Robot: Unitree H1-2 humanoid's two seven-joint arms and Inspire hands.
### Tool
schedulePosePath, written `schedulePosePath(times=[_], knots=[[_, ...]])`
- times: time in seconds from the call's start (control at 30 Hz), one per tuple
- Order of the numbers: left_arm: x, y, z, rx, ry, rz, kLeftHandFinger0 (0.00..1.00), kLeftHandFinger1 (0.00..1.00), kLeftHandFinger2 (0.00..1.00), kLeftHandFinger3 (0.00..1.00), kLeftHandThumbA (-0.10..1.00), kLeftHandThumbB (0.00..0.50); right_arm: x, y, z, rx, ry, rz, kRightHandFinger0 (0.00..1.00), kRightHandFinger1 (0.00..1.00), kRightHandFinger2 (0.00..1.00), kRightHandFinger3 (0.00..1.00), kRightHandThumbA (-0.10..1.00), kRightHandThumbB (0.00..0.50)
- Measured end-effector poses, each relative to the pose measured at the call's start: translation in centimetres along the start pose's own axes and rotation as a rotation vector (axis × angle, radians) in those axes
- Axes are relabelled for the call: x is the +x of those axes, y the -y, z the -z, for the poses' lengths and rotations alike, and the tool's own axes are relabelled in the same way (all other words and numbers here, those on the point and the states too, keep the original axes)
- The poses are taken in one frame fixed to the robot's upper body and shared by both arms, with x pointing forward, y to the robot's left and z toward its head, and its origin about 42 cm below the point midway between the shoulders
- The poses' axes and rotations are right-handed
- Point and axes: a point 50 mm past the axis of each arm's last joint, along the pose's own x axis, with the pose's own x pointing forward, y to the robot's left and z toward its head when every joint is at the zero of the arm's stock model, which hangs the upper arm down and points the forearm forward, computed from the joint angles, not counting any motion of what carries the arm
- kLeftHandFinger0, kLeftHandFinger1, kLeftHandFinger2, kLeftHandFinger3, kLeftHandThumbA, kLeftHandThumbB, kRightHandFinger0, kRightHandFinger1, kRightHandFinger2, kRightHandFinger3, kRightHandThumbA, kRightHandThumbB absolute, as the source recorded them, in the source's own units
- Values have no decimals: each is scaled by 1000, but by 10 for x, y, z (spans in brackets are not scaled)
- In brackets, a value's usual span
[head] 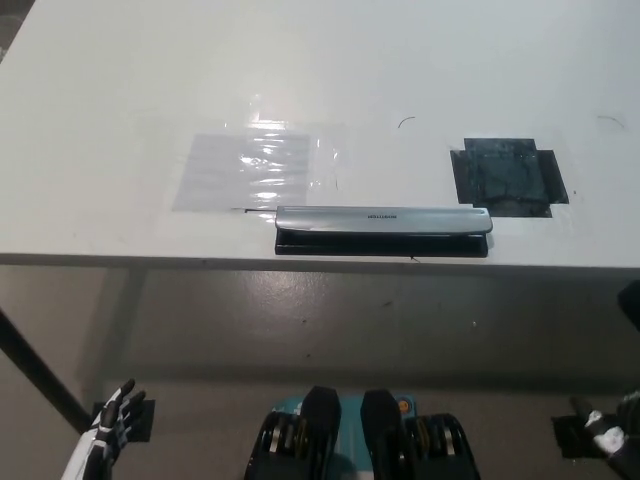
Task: The paper pin puncher is placed at the center of the table and close to the robot and the robot uses its right fist to press on the paper pin puncher
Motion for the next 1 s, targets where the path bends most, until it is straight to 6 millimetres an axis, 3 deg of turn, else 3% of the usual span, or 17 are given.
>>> schedulePosePath(times=[0.1, 0.2, 0.3, 0.47, 0.53, 0.63, 0.77, 0.8, 0.83, 0.9, 0.93, 0.97, 1.0], knots=[[1, 1, 1, -2, -2, 1, 1000, 1000, 1000, 1000, 1000, 198, 20, -9, -28, 25, 99, -45, 0, 0, 0, 0, 1000, 263], [4, 3, -2, -7, 8, 6, 1000, 1000, 1000, 1000, 1000, 173, 49, -28, -62, 76, 226, -114, 0, 0, 0, 0, 1000, 276], [8, 7, -5, -13, 20, 15, 1000, 1000, 1000, 1000, 1000, 188, 83, -56, -95, 138, 347, -191, 0, 0, 0, 0, 1000, 216], [9, 13, -5, -21, 22, 29, 1000, 1000, 1000, 1000, 1000, 213, 127, -100, -128, 234, 426, -295, 0, 0, 0, 0, 1000, 204], [9, 14, -5, -22, 21, 32, 1000, 1000, 1000, 1000, 1000, 222, 136, -112, -134, 257, 424, -317, 0, 0, 44, 37, 1000, 193], [9, 17, -7, -22, 26, 42, 1000, 1000, 1000, 1000, 1000, 206, 157, -142, -144, 307, 409, -362, 0, 62, 283, 259, 1000, 184], [11, 22, -12, -17, 47, 62, 1000, 1000, 1000, 1000, 1000, 200, 190, -197, -151, 347, 328, -447, 0, 25, 262, 249, 1000, 199], [11, 23, -13, -16, 50, 64, 1000, 1000, 1000, 1000, 1000, 210, 195, -206, -151, 348, 309, -460, 0, 54, 304, 260, 1000, 199], [12, 24, -15, -15, 58, 69, 1000, 1000, 1000, 1000, 1000, 210, 207, -229, -150, 345, 260, -489, 0, 70, 323, 270, 1000, 199], [13, 24, -18, -13, 69, 71, 1000, 1000, 1000, 1000, 1000, 189, 221, -253, -144, 331, 195, -515, 0, 94, 360, 308, 1000, 214], [14, 24, -20, -12, 75, 71, 1000, 1000, 1000, 1000, 1000, 189, 225, -261, -143, 328, 174, -523, 38, 143, 423, 377, 1000, 161], [15, 24, -21, -12, 81, 71, 1000, 1000, 1000, 1000, 1000, 179, 229, -269, -138, 324, 139, -527, 1, 88, 388, 348, 1000, 207], [15, 24, -23, -11, 86, 71, 1000, 1000, 1000, 1000, 1000, 177, 232, -276, -133, 322, 107, -531, 0, 75, 367, 333, 1000, 210]])
